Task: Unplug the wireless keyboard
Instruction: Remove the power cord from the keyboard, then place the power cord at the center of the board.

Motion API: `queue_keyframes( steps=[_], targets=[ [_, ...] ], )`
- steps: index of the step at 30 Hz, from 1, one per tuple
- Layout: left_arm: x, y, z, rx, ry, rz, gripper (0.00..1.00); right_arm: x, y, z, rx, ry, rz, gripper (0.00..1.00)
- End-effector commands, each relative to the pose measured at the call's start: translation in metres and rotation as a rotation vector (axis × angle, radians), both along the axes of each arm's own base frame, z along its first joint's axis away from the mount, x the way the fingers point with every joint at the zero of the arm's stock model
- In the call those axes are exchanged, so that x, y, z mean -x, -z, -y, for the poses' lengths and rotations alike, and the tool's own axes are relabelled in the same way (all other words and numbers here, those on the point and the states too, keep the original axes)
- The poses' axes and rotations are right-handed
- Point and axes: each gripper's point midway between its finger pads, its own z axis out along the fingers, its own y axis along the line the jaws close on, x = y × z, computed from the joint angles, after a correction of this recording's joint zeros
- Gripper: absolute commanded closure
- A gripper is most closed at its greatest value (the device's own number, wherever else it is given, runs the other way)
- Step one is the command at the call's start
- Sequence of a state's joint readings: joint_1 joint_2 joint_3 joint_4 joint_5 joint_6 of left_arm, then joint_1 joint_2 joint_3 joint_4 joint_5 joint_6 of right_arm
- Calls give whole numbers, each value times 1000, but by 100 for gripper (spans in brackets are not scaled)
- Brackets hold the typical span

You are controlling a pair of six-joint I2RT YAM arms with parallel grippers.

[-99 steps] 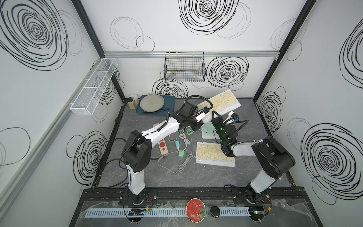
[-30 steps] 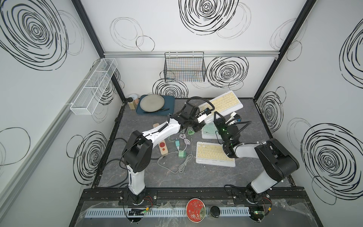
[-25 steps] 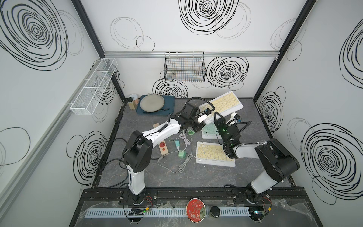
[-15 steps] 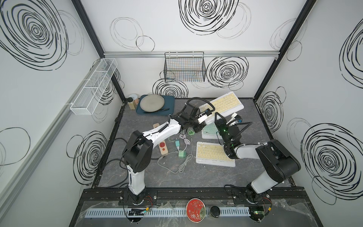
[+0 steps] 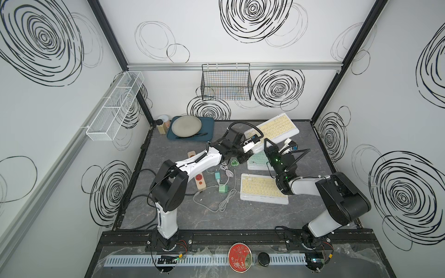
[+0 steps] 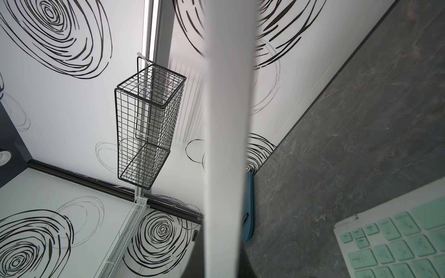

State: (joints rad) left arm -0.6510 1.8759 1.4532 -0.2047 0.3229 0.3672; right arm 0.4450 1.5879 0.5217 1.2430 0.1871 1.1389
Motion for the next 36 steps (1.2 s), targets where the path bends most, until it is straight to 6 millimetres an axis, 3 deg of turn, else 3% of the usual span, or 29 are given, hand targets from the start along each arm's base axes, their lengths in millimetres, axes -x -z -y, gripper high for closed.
queue_keyframes(
  steps=[1,7,15,17,19,21,24,29,33,36],
  targets=[
    [-11,-10,-22,-25,-56,47,100,2,-32,32,-41,100,93,100],
    [-9,-11,-21,-15,-45,47,100,5,-28,52,-52,151,74,100],
    [-21,-12,-26,-16,-119,60,100,8,-24,59,-58,181,46,100],
    [-25,-9,-29,-20,-154,60,71,7,-18,61,-75,192,15,100],
    [-27,-8,-32,-22,-172,63,62,5,-11,63,-94,206,-20,100],
    [-26,-7,-32,-18,-177,65,47,4,-6,63,-100,209,-40,100],
    [-27,-11,-36,-4,-196,89,38,2,-4,62,-98,211,-51,100],
    [-29,-30,-48,44,-265,145,35,0,-4,60,-96,210,-53,100],
    [-24,-54,-67,124,-352,206,34,-5,-2,60,-91,212,-63,100],
    [-13,-69,-91,195,-437,277,32,-9,1,57,-89,206,-71,100]
  ],
)
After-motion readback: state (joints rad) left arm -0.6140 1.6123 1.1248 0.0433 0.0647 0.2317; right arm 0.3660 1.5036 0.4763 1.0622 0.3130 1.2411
